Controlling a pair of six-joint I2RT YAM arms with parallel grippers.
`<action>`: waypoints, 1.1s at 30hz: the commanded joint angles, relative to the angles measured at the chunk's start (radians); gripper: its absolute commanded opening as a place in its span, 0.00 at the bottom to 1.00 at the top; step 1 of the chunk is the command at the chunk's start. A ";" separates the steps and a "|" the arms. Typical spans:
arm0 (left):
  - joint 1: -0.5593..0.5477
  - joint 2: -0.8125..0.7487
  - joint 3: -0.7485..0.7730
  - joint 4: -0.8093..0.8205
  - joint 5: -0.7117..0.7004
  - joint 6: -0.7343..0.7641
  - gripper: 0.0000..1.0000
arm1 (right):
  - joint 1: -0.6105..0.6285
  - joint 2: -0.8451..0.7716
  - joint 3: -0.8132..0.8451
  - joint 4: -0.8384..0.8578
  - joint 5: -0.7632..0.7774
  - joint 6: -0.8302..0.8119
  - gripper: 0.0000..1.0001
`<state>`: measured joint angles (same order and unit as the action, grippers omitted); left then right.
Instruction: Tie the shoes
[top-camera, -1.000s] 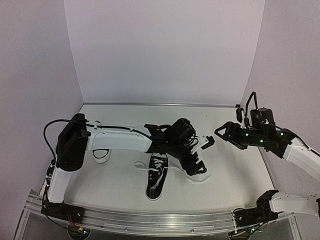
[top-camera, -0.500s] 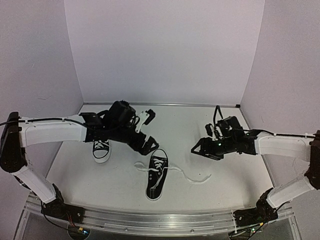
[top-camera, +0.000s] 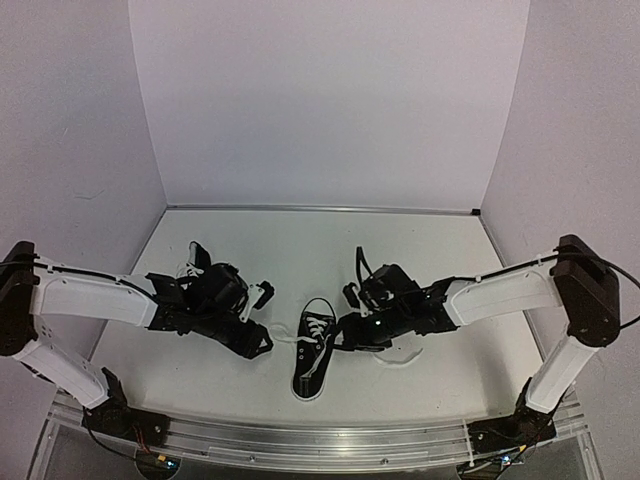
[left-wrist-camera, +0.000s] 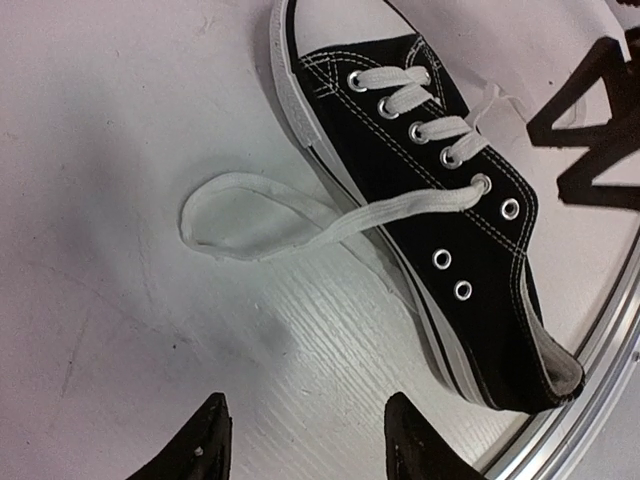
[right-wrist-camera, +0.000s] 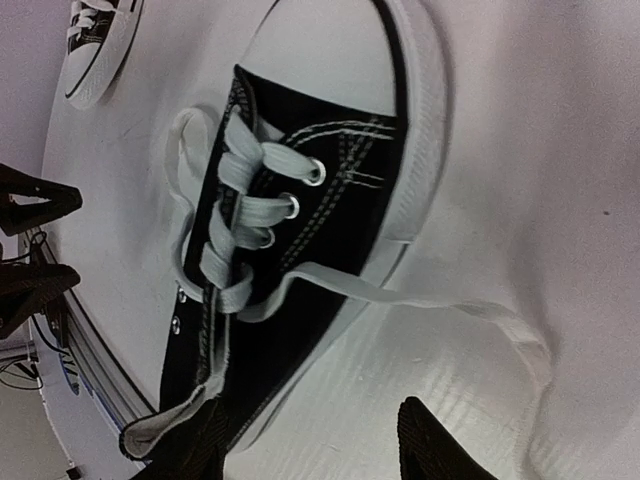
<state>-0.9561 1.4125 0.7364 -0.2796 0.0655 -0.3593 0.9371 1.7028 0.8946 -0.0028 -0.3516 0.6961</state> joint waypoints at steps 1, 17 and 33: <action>-0.035 0.085 0.031 0.088 -0.044 -0.048 0.48 | 0.046 0.050 0.088 0.059 0.041 0.031 0.55; -0.170 0.373 0.272 0.059 -0.227 -0.089 0.45 | 0.060 0.062 0.035 0.078 0.089 0.065 0.55; -0.193 0.449 0.343 -0.179 -0.399 -0.079 0.30 | 0.059 0.053 0.023 0.078 0.092 0.060 0.52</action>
<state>-1.1587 1.8736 1.0733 -0.3536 -0.2253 -0.4274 0.9936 1.7523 0.9266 0.0560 -0.2771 0.7536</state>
